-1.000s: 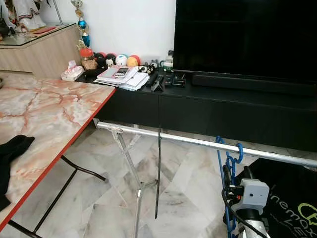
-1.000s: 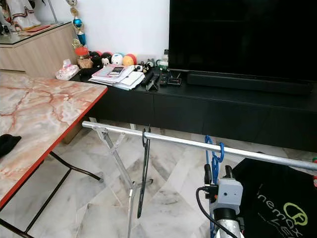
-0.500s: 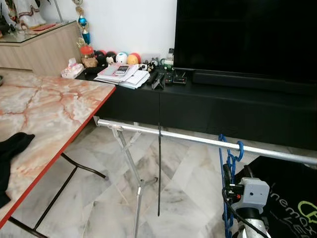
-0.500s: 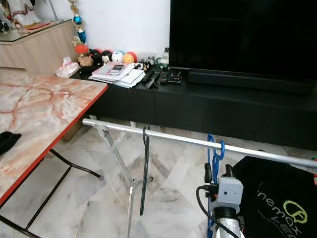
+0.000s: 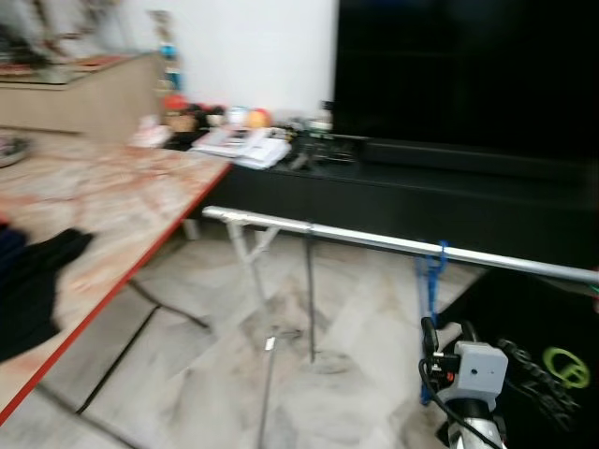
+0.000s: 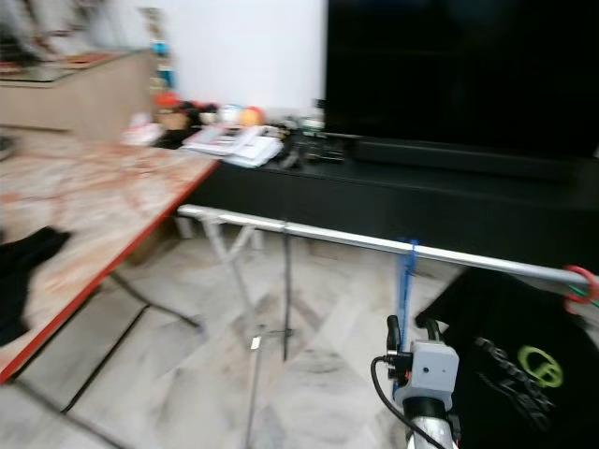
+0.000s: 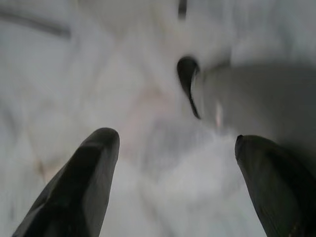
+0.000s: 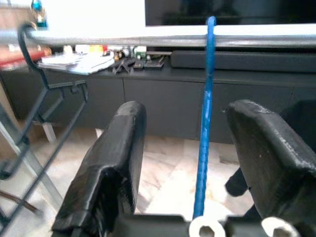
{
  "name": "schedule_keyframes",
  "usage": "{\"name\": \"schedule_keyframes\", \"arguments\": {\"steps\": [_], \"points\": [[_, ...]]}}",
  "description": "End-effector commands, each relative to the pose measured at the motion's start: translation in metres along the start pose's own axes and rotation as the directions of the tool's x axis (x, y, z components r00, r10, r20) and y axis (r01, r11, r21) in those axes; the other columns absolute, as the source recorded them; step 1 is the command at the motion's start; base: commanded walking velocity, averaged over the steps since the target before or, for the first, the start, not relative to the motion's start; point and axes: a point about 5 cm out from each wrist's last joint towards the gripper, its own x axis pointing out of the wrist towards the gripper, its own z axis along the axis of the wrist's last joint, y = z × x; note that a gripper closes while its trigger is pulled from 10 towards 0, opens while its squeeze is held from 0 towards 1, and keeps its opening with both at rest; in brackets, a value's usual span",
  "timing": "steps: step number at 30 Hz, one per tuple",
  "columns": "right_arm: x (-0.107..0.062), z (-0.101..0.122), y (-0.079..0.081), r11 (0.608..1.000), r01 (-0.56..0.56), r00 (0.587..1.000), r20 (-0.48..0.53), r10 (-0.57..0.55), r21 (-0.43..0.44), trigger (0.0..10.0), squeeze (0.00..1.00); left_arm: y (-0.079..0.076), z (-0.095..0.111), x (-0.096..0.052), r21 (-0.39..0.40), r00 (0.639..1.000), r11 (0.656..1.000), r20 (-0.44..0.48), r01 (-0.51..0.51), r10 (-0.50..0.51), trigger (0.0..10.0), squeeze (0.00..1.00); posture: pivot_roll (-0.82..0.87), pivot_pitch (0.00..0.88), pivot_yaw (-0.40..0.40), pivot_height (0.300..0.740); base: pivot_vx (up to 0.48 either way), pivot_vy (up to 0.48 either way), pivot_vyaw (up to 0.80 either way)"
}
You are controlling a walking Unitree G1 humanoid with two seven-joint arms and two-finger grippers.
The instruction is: Hang hanger
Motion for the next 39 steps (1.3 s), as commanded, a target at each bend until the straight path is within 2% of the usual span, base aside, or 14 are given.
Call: {"name": "schedule_keyframes", "arguments": {"steps": [1, 13, 20, 27, 29, 30, 34, 35, 36, 37, 38, 39], "points": [[-0.004, -0.005, 0.0, 1.0, 0.003, 1.0, -0.026, -0.003, 0.001, 10.0, 0.0, 0.007, 0.005, -0.001, 0.012, 1.0, 1.0, 0.009, -0.013, 0.013, 10.0, 0.0, 0.07, 0.0, 0.029, 0.74, -0.281, 0.0, 0.0], [-0.004, -0.009, 0.002, 1.0, -0.008, 0.999, -0.042, 0.008, 0.002, 10.0, 0.0, 0.005, 0.004, 0.0, 0.011, 1.0, 1.0, 0.009, -0.009, 0.009, 10.0, 0.0, 0.08, 0.0, 0.022, 0.74, -0.282, 0.0, 0.0], [-0.009, -0.029, -0.003, 1.0, 0.01, 0.991, -0.137, -0.008, 0.017, 10.0, 0.0, 0.003, 0.004, 0.0, 0.008, 1.0, 1.0, 0.009, -0.006, 0.006, 10.0, 0.0, 0.08, 0.0, 0.016, 0.74, -0.279, 0.0, 0.0], [-0.017, -0.058, -0.021, 0.996, 0.079, 0.954, -0.293, -0.065, 0.036, 10.0, 0.0, 0.002, 0.004, 0.0, 0.002, 1.0, 1.0, 0.009, -0.011, 0.011, 10.0, 0.0, 0.08, 0.0, 0.011, 0.74, -0.157, 0.0, 0.0], [-0.021, -0.074, -0.027, 0.995, 0.097, 0.92, -0.385, -0.078, 0.03, 10.0, 0.0, 0.002, 0.005, 0.001, 0.018, 1.0, 1.0, 0.0, -0.012, 0.012, 10.0, 0.0, 0.08, 0.0, 0.011, 0.74, 0.0, 0.0, 0.0], [-0.021, -0.074, -0.027, 0.995, 0.097, 0.92, -0.385, -0.078, 0.03, 10.0, 0.0, 0.002, 0.005, 0.001, 0.018, 1.0, 1.0, 0.0, -0.012, 0.012, 10.0, 0.0, 0.08, 0.0, 0.011, 0.74, 0.0, 0.0, 0.0], [-0.034, -0.097, -0.023, 0.998, 0.051, 0.84, -0.542, -0.019, 0.045, 10.0, 0.0, 0.002, 0.006, 0.001, -0.01, 1.0, 1.0, 0.012, -0.014, 0.014, 10.0, 0.0, 0.08, 0.0, 0.013, 0.74, 0.0, 0.0, 0.0], [-0.047, -0.109, -0.021, 0.999, 0.029, 0.778, -0.629, -0.003, 0.031, 10.0, 0.0, 0.002, 0.006, 0.001, -0.015, 1.0, 1.0, 0.014, -0.018, 0.018, 10.0, 0.0, 0.09, 0.0, 0.014, 0.74, 0.0, 0.0, 0.0], [-0.047, -0.109, -0.021, 0.999, 0.029, 0.778, -0.629, -0.003, 0.031, 10.0, 0.0, 0.002, 0.006, 0.001, -0.015, 1.0, 1.0, 0.014, -0.018, 0.018, 10.0, 0.0, 0.09, 0.0, 0.014, 0.74, 0.0, 0.0, 0.0], [-0.06, -0.12, -0.02, 0.999, 0.023, 0.71, -0.704, 0.006, 0.031, 10.0, 0.0, 0.002, 0.006, 0.001, -0.02, 1.0, 1.0, 0.017, -0.022, 0.023, 10.0, 0.0, 0.1, 0.0, 0.014, 0.74, 0.0, 0.0, -0.42], [-0.06, -0.12, -0.02, 0.999, 0.023, 0.71, -0.704, 0.006, 0.031, 10.0, 0.0, 0.002, 0.006, 0.001, -0.02, 1.0, 1.0, 0.017, -0.022, 0.023, 10.0, 0.0, 0.1, 0.0, 0.014, 0.74, 0.0, 0.0, -0.42], [-0.07, -0.126, -0.018, 0.999, 0.011, 0.667, -0.745, 0.018, 0.033, 10.0, 0.0, 0.003, 0.006, 0.001, -0.023, 0.999, 0.999, 0.019, -0.027, 0.028, 10.0, 0.0, 0.1, 0.0, 0.014, 0.74, 0.0, 0.0, -0.77]]}}
